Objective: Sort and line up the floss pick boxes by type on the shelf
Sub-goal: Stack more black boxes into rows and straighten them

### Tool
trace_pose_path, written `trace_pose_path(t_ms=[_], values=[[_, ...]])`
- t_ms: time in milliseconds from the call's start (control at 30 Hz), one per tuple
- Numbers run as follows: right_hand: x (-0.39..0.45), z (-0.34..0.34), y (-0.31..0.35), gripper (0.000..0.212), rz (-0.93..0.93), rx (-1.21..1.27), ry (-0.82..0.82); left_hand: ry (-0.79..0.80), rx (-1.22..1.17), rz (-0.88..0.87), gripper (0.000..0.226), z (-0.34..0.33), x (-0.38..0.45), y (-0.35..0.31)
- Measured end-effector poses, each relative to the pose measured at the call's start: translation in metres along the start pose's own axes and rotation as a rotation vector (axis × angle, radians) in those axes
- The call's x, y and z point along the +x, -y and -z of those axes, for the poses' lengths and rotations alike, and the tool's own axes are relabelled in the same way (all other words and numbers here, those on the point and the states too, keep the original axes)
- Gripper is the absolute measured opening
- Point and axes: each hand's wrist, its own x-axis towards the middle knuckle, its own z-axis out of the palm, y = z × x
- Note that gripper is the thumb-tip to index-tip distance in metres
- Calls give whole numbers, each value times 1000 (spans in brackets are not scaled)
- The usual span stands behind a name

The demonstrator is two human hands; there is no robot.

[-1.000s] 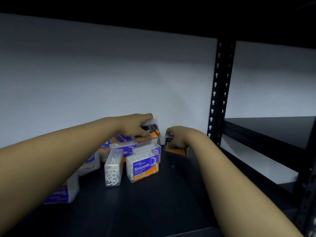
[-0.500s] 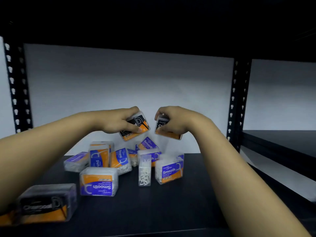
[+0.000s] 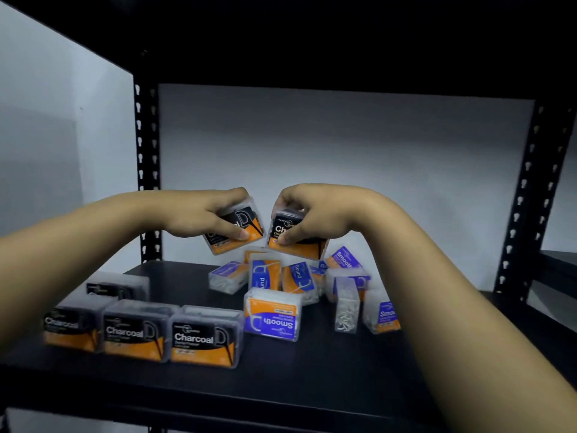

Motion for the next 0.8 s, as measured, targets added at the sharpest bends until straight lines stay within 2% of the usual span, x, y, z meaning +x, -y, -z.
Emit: trace_pose_path(t_ms=[300, 500, 667, 800], values=[[42, -30, 47, 42, 39, 55, 111, 50, 141, -5, 31, 21, -33, 51], [63, -51, 65, 35, -35, 105, 241, 106, 117, 13, 33, 16, -38, 83], [69, -61, 72, 42, -82, 97, 269, 145, 247, -23, 33, 11, -37, 85], [73, -72, 78, 42, -86, 97, 281, 235, 315, 22, 34, 7, -42, 87]])
